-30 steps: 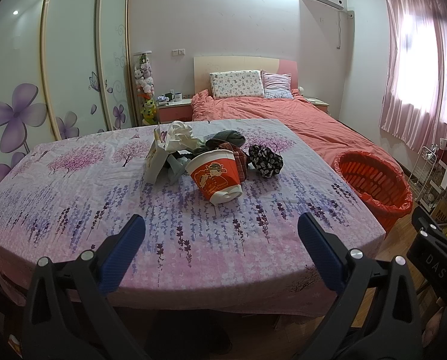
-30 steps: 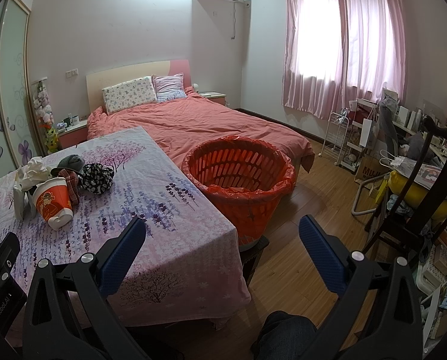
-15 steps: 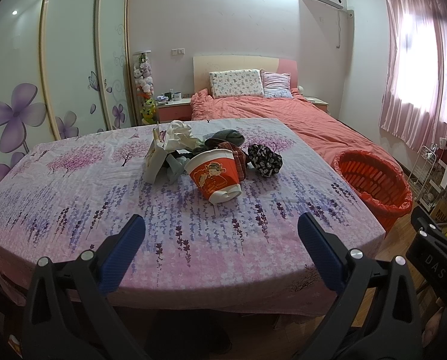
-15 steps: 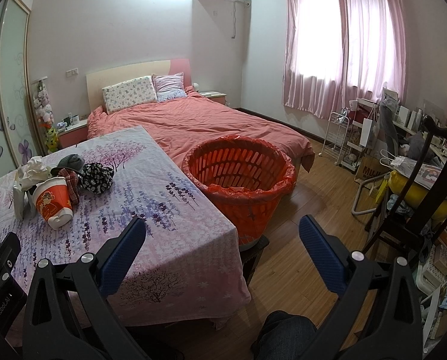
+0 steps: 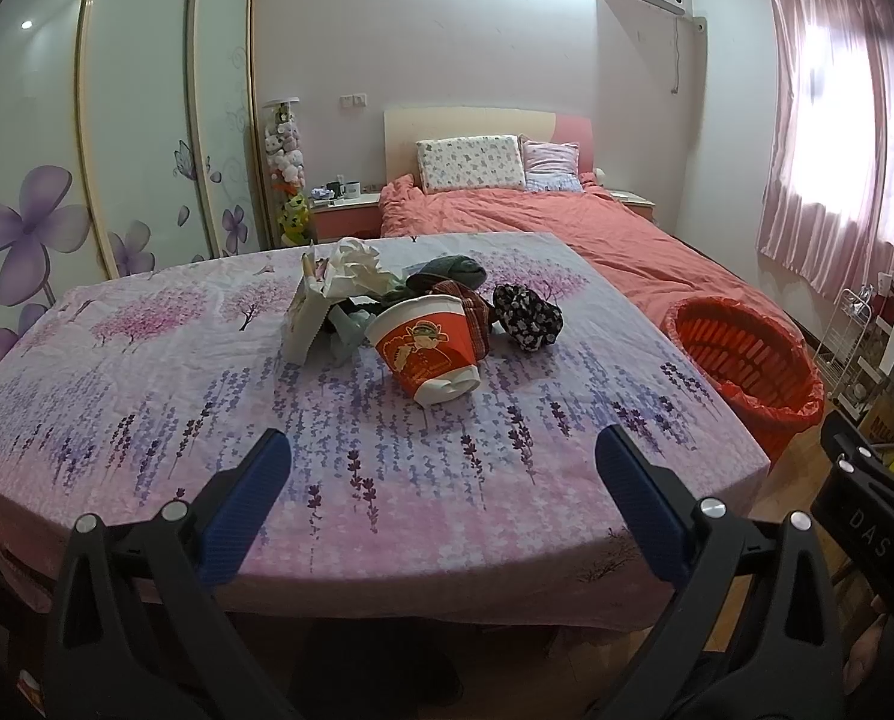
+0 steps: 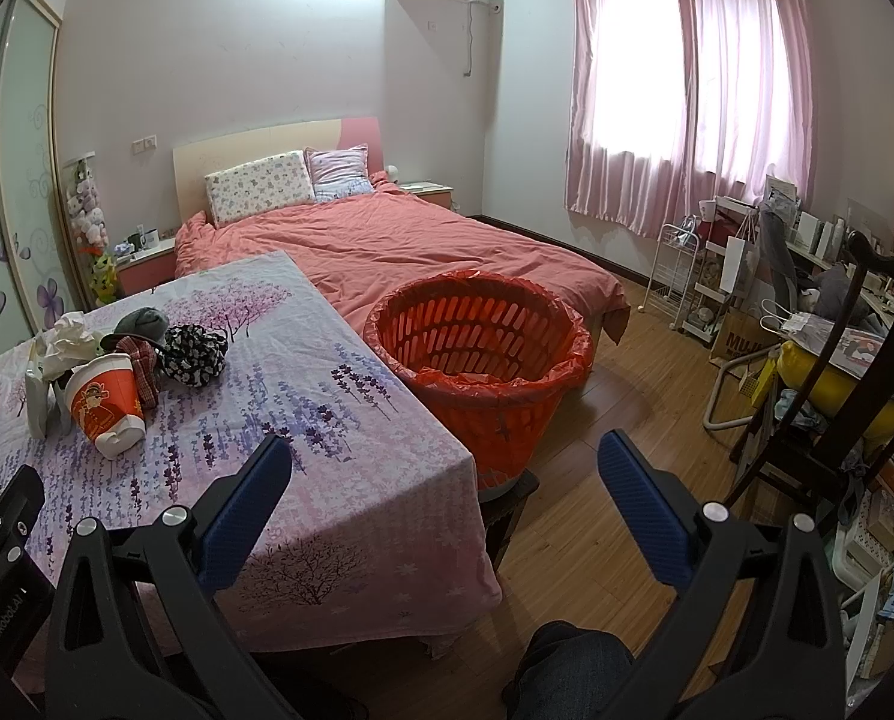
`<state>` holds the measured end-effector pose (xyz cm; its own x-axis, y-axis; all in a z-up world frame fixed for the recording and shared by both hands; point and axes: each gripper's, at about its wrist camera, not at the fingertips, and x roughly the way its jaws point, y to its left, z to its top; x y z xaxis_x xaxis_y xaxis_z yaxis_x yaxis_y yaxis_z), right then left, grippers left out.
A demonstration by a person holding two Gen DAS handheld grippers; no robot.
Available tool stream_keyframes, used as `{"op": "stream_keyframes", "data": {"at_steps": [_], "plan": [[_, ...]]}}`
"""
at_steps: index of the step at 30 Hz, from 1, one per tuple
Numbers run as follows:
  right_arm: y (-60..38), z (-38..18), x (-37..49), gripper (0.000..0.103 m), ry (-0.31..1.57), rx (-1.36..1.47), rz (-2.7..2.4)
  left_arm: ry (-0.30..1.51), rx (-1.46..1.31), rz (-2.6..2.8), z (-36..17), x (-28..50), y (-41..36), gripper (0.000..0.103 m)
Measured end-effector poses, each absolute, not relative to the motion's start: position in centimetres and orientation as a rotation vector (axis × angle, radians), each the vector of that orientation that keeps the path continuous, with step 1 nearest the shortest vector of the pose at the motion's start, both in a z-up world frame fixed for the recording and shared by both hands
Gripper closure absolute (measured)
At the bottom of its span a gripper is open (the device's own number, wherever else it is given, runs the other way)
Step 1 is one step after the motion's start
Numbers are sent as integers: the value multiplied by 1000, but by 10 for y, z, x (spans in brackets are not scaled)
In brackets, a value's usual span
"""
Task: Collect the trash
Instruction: 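Grasp the red-and-white paper cup with the right gripper while the left grasps the snack wrapper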
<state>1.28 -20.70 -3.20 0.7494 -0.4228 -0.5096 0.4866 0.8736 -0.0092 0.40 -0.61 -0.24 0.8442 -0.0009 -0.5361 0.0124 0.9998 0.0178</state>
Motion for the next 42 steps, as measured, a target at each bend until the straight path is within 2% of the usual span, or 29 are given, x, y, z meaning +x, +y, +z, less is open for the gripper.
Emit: {"op": "stream_keyframes", "data": {"at_steps": [15,25,34,39,42], "plan": [[-208,-38,23,2,477,118,-450,601,-18,46,-11,29,15,4],[-189,-48,57,2,528,77,-316,657,-109,153,-16,102,91,4],[-160,-55,93,2,581,62,-192,700,-97,157,-25,178,110,4],[-149,-58,109,2,604,50,-156,731,-111,144,-32,212,115,19],[-144,-59,123,2,628,70,-118,778,-134,133,-42,230,122,35]]}}
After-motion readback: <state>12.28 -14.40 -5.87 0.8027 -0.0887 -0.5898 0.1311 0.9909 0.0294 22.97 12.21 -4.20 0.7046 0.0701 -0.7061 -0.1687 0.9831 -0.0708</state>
